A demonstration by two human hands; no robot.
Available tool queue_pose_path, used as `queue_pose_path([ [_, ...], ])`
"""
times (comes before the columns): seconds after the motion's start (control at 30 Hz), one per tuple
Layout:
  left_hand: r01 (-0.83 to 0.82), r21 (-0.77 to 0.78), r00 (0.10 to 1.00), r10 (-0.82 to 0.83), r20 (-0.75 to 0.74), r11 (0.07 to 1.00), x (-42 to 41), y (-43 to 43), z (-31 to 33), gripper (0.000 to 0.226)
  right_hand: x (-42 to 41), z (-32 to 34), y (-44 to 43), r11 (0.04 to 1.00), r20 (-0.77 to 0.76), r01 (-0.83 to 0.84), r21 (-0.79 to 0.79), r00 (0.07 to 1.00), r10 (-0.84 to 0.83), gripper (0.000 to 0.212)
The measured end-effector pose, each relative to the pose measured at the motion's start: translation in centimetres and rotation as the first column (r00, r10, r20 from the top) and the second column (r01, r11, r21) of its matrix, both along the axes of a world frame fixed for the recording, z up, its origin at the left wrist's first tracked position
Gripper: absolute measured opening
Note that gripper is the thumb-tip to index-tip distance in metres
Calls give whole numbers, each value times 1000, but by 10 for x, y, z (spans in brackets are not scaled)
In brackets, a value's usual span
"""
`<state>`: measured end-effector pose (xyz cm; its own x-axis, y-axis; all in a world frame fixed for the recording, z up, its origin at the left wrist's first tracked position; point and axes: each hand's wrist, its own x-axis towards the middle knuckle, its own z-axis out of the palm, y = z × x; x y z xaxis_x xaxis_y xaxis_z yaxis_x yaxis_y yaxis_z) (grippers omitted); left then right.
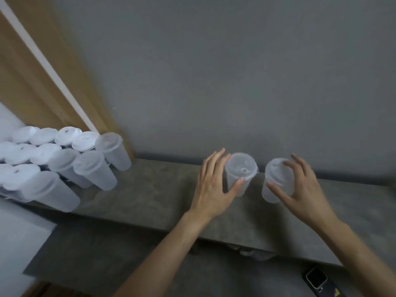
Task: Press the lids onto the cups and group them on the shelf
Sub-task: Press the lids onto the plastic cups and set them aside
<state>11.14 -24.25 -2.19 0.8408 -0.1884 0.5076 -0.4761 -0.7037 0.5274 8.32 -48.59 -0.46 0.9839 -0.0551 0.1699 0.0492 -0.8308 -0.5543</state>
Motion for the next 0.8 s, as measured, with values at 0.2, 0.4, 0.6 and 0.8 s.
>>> queue_pose_path([
  [0.2, -233, 22, 970, 231, 70, 972, -4, 109, 23, 50, 27, 28, 47, 996, 209, 42, -73, 978, -26, 72],
  [0.4, -707, 174, 703, 708, 67, 686, 8, 250, 30, 66, 88, 48, 220, 911, 379, -403, -89, 832, 405, 43],
  [0.6, -694, 454, 638, 769, 28, 559, 14, 311, 5, 74, 135, 38, 390, 689, 84, -693, -212, 690, 719, 72],
  [0.8, -722, 262, 654, 755, -44, 640, 12, 312, 3, 59, 177, 14, 455, 645, -98, -702, -303, 696, 711, 73],
])
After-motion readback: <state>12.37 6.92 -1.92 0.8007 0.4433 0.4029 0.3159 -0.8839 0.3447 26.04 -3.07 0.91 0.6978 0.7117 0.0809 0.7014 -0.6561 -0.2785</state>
